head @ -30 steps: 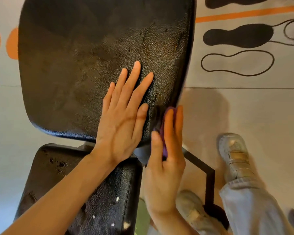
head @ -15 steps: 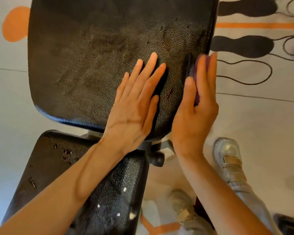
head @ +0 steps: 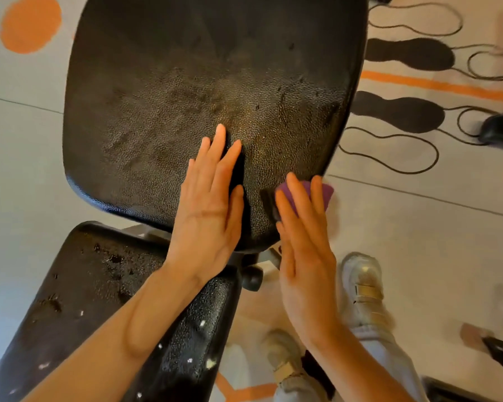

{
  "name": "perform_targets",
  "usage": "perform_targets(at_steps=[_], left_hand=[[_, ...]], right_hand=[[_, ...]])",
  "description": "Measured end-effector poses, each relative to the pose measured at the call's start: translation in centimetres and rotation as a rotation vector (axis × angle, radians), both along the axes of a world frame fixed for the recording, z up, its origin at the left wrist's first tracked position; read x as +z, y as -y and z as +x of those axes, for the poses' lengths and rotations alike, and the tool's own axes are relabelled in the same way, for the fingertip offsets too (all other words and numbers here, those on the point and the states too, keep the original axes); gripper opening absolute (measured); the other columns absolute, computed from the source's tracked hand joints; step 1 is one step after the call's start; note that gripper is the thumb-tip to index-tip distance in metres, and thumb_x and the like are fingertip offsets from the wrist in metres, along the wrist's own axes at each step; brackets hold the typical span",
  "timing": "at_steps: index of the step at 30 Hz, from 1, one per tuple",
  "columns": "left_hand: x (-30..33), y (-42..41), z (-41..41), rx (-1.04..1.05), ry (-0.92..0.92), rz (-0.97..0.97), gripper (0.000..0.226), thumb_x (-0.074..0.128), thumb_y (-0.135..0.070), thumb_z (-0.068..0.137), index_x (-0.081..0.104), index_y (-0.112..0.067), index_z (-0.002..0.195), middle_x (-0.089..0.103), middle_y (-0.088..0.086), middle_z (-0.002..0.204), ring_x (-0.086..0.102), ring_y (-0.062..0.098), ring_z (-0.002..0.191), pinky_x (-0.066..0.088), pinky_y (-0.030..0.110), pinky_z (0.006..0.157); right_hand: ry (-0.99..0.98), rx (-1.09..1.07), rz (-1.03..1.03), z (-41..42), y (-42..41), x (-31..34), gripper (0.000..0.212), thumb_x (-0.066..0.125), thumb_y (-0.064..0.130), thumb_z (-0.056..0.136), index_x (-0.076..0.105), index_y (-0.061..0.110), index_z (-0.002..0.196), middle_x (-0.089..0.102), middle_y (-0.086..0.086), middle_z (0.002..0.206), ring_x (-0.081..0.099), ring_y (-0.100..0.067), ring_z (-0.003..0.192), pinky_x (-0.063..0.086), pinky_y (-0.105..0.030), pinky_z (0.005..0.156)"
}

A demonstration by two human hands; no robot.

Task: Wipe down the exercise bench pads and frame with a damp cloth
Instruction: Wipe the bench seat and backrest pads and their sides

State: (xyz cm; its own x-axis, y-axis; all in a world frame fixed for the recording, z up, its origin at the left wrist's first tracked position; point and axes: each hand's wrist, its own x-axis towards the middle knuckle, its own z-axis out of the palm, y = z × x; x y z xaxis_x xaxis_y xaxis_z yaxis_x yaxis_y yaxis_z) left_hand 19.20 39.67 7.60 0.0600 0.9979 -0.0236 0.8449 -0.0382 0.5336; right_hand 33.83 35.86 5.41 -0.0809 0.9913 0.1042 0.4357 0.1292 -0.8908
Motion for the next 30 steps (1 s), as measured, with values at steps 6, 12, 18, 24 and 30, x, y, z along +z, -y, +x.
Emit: perform_targets(at_steps=[6, 12, 18, 24, 30], left_hand=[[1.5, 0.4, 0.7, 0.091, 0.023, -0.095, 0.059, 0.043, -0.021, 0.102, 0.025, -0.024, 0.157, 0.002, -0.008, 0.168, -0.005, 0.009, 0.155, 0.005, 0.04, 0.127], [4.5, -0.7, 2.2, 0.207, 0.048, -0.111, 0.057, 0.045, -0.024, 0.103, 0.027, -0.025, 0.157, 0.003, -0.009, 0.168, -0.004, 0.009, 0.155, 0.006, 0.036, 0.124], [8.5, -3.5, 3.2, 0.337, 0.056, -0.139, 0.061, 0.042, -0.032, 0.1, 0.02, -0.032, 0.157, -0.002, -0.015, 0.167, -0.01, 0.001, 0.152, -0.001, 0.031, 0.122], [11.5, -6.6, 3.7, 0.44, 0.053, -0.135, 0.061, 0.036, -0.04, 0.099, 0.017, -0.035, 0.157, -0.007, -0.018, 0.165, -0.016, -0.003, 0.15, -0.005, 0.03, 0.121], [12.3, -8.7, 3.0, 0.522, 0.092, -0.107, 0.061, 0.035, -0.042, 0.099, 0.018, -0.034, 0.157, -0.006, -0.016, 0.166, -0.017, -0.004, 0.149, -0.005, 0.03, 0.121]], right_hand=[[0.037, 0.156, -0.019, 3.5, -0.5, 2.0, 0.042, 0.027, 0.025, 0.104, 0.042, 0.011, 0.142, 0.033, 0.007, 0.153, 0.021, -0.017, 0.147, 0.043, -0.043, 0.106], [0.048, 0.19, -0.016, 5.5, -5.3, 5.7, 0.041, 0.034, 0.022, 0.101, 0.047, 0.009, 0.137, 0.041, 0.0, 0.149, 0.026, -0.016, 0.145, 0.028, -0.024, 0.115], [0.061, 0.286, -0.037, 7.1, -10.7, 9.1, 0.042, 0.039, 0.027, 0.1, 0.042, 0.022, 0.141, 0.031, 0.028, 0.15, 0.027, -0.009, 0.144, 0.029, -0.015, 0.112], [0.039, 0.338, 0.003, 7.4, -16.1, 11.8, 0.047, 0.043, 0.032, 0.097, 0.029, 0.029, 0.142, 0.034, 0.028, 0.148, 0.043, -0.022, 0.136, 0.041, -0.024, 0.106], [0.025, 0.354, -0.157, 6.4, -19.4, 13.7, 0.048, 0.048, 0.019, 0.095, 0.04, 0.044, 0.135, 0.041, 0.015, 0.149, 0.047, -0.029, 0.132, 0.053, -0.039, 0.093]])
